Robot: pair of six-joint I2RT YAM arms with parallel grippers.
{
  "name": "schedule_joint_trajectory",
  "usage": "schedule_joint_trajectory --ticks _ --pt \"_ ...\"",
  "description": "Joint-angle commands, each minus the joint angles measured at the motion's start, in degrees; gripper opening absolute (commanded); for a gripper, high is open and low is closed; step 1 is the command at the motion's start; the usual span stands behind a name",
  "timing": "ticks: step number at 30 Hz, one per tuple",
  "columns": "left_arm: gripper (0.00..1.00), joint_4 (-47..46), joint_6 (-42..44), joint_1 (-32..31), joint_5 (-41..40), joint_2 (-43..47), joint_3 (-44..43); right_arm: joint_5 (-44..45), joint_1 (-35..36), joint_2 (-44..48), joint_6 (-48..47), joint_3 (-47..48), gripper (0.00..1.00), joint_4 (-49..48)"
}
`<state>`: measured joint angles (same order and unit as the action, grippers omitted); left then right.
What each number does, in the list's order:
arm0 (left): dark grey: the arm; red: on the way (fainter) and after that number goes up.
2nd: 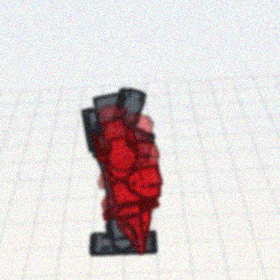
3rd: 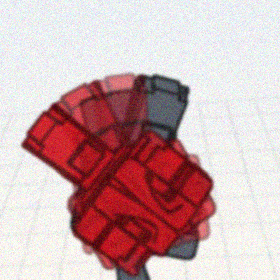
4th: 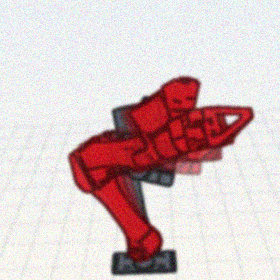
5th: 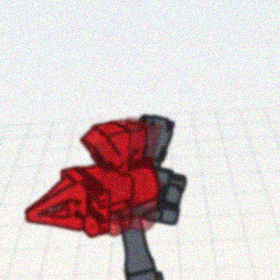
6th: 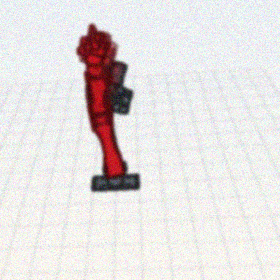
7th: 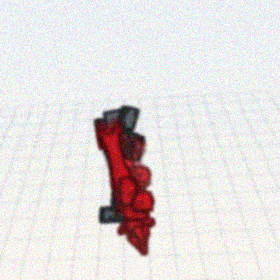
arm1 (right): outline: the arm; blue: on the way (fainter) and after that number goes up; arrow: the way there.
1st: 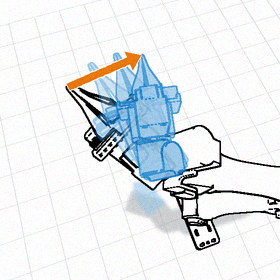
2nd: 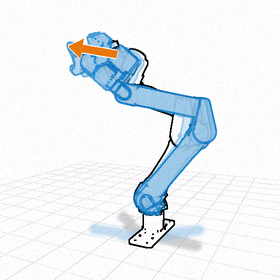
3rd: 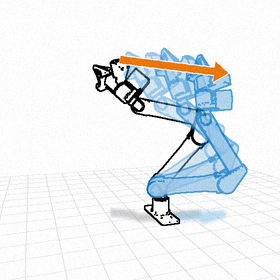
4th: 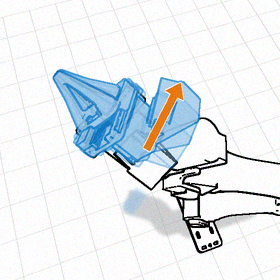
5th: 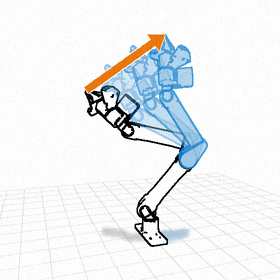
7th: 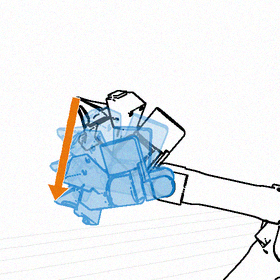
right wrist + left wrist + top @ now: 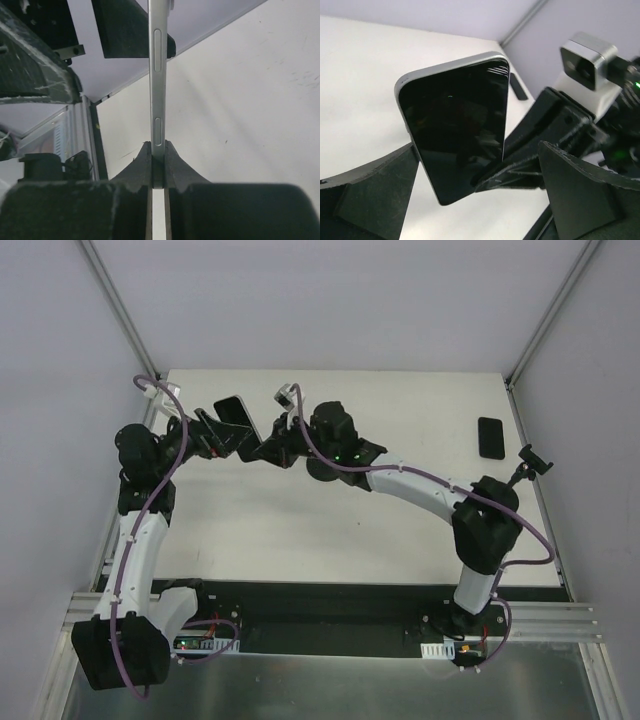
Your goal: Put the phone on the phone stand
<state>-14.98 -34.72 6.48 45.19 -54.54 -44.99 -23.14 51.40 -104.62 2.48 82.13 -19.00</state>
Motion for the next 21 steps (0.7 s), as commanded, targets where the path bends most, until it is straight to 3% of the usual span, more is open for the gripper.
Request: schedule_joint_trajectory --ticks 1,5,6,12,13,16,21 --pt "0.99 -17.76 -6.04 0.29 10.97 1.03 -1.41 -11.3 -2.61 9.25 4.11 -2.66 0.01 -12.54" --pt "0.91 -32.28 -18.32 0.11 15.27 -2.23 -3.78 -18.6 -4.64 12.15 5.86 -4.52 0.01 -16.4" --pt "0.76 -34.56 -20.11 0.29 16.5 -3.97 -4.48 -19.4 -4.99 12.42 6.3 -5.13 0.01 -17.55" --pt "0.51 -54.25 -33.99 -0.33 20.46 -11.27 -9.67 -23.79 -7.54 13.92 10.52 -7.51 0.01 -23.44" --pt "0.41 -56.54 -35.84 -0.5 20.99 -12.24 -10.11 -24.41 -8.06 13.83 10.79 -7.68 0.01 -23.97" --pt "0.41 -62.97 -41.3 -1.46 21.6 -14.88 -11.87 -25.55 -8.85 12.95 11.58 -7.33 0.01 -24.24" --pt "0.4 -60.7 -39.55 -2.61 22.75 -15.86 -13.63 -26.7 -9.12 11.37 12.46 -6.1 0.01 -24.41"
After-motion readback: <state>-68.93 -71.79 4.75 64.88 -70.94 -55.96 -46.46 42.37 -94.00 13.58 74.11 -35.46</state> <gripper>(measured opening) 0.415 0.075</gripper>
